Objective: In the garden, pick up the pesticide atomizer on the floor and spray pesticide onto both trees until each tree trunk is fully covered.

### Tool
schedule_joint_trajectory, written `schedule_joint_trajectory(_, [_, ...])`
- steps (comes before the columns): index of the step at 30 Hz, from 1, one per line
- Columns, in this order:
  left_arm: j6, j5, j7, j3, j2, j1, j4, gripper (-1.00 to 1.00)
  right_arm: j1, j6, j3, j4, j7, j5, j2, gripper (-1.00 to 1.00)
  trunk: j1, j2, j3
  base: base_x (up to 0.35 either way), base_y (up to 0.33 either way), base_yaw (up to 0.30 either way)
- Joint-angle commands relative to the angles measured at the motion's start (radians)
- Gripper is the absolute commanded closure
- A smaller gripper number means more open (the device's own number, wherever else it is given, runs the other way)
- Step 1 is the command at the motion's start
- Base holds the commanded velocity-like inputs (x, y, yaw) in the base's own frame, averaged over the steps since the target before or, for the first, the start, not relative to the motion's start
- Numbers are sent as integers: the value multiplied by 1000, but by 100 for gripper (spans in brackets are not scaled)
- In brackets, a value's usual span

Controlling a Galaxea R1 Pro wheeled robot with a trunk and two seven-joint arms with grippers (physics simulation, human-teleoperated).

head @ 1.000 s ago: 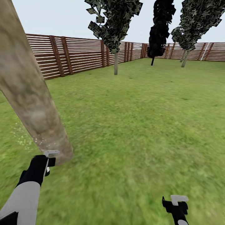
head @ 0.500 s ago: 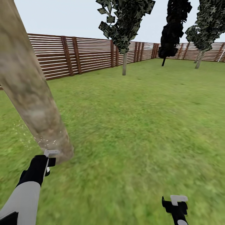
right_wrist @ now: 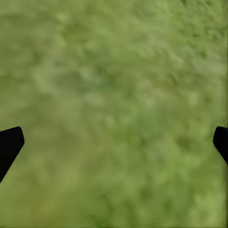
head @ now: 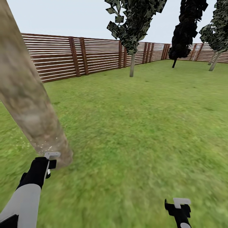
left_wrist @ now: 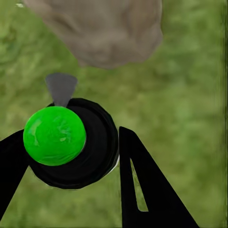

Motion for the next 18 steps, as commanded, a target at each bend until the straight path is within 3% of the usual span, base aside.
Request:
schedule_joint_trajectory(1, [3, -11, -10, 3, -1, -1, -2, 100, 0, -3, 9, 0, -2, -10, 0, -100, 0, 0, -1, 240, -189, 0])
schedule_joint_trajectory(6, [4, -11, -10, 3, -1, -1, -2, 100, 0, -3, 9, -1, -2, -10, 2, -100, 0, 0, -1, 220, -204, 52])
schedule_joint_trajectory(12, [4, -11, -10, 3, -1, -1, -2, 100, 0, -2, 9, -1, -2, -10, 4, -100, 0, 0, -1, 144, -247, 267])
schedule_joint_trajectory(18, [4, -11, -10, 3, -2, -1, -1, 100, 0, -3, 9, -1, -2, -10, 4, -100, 0, 0, -1, 11, -272, 277])
